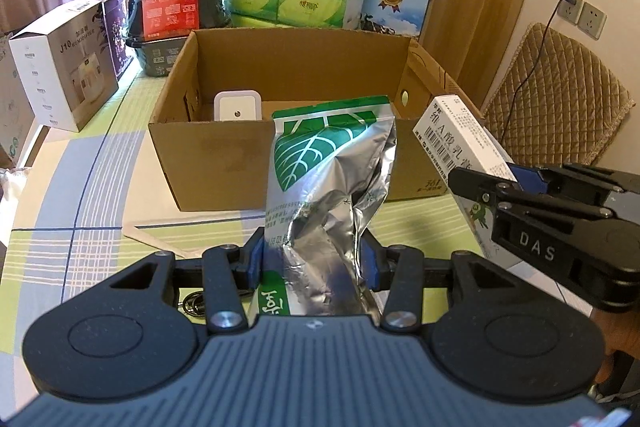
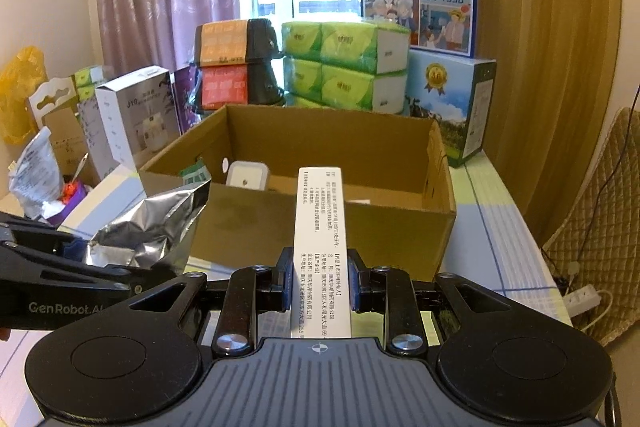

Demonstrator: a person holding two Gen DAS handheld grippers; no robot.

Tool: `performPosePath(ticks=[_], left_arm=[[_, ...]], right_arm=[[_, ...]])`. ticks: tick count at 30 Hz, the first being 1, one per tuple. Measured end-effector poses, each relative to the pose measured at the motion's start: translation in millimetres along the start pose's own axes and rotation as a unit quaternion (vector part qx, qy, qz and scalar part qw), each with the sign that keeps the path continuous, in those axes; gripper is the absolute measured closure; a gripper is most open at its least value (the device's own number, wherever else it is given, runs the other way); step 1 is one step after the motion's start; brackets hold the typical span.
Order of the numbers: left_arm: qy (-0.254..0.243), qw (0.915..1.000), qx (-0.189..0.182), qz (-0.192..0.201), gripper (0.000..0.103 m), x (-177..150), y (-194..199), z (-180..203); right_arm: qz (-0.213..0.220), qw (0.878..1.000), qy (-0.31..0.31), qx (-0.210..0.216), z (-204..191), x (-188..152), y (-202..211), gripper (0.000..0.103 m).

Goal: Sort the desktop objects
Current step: 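Carry the foil bag and white ointment box over the cardboard box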

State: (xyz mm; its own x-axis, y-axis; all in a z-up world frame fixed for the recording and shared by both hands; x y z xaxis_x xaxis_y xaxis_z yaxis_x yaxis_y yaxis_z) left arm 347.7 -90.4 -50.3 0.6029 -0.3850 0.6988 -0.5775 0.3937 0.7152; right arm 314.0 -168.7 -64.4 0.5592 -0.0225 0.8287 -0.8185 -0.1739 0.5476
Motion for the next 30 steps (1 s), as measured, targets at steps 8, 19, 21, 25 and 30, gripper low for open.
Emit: performPosePath(ticks=[8, 19, 21, 25, 30], left_arm=[[-0.003, 0.9999, 0.000, 0.013, 0.062, 9, 3, -3], [0.004, 0.9994, 0.011, 0.034, 0.062, 37, 0, -20], [0.003, 0.9993, 0.013, 0.035, 0.062, 44, -5, -21], [-0.002, 0.9992, 0.014, 0.038, 0.062, 57, -14, -23], [-0.001, 0.9988, 0.019, 0.045, 0.062, 71, -25, -29]], right_arm=[[0.017, 1.000, -0.008, -0.007, 4, 15, -2, 0.080], [0.035, 0.999, -0.015, -0.005, 0, 38, -16, 0.080], [0.038, 0.999, -0.016, -0.004, -1, 42, -20, 0.080], [0.041, 0.999, -0.018, -0.006, -1, 51, -31, 0.080], [0.045, 0.999, -0.023, -0.017, 4, 61, -47, 0.080]])
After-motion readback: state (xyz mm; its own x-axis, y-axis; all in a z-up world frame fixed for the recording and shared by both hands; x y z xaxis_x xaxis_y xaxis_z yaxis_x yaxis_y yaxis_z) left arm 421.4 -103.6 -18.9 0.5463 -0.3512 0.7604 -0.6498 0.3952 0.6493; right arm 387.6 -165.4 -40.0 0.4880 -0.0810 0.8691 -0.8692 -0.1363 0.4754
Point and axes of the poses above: each gripper's, at about its wrist camera, not at the fingertips, and y roughly against the way its jaws point, z to its right, x to its top, the point moved 6 cm from there along -y, roughly the way its jaws point, and after that the axes turned 6 degrees about -y, right-handed, at the moved point
